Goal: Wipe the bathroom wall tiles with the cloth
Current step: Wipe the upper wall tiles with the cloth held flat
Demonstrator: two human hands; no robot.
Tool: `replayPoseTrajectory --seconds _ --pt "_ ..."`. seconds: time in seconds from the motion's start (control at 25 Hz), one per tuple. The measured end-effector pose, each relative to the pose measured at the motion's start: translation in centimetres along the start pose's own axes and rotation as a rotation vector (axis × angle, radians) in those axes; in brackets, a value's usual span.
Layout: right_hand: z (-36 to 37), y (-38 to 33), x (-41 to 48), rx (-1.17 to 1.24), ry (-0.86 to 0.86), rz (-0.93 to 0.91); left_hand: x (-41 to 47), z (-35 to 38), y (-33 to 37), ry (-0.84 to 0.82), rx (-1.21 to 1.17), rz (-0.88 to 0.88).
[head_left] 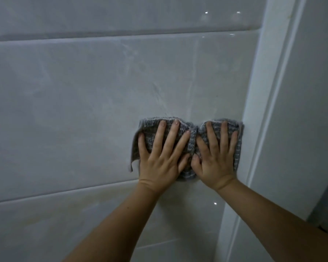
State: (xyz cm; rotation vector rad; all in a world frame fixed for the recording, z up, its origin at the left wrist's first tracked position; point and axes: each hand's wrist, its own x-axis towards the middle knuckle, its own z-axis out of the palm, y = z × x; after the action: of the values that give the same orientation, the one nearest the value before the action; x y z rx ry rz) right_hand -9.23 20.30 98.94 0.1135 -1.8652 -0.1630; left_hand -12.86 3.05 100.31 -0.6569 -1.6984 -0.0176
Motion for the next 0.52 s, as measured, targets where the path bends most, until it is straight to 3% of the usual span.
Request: replayPoseTrajectory --seconds 0.12,0.32,0.52 --pt "-1.6 0.2 4.6 -0.009 0.035 0.015 3.8 -1.2 -1.9 0.054 -0.014 -0.017" --pt "-3.9 0.3 15.5 -0.034 0.158 0.103 13.2 -3.5 -5.4 0.096 0.029 -0.199" --pt "-2.2 -0.1 10.9 -0.001 0.145 0.152 9.2 -2.4 -3.4 0.075 -0.033 -0.128"
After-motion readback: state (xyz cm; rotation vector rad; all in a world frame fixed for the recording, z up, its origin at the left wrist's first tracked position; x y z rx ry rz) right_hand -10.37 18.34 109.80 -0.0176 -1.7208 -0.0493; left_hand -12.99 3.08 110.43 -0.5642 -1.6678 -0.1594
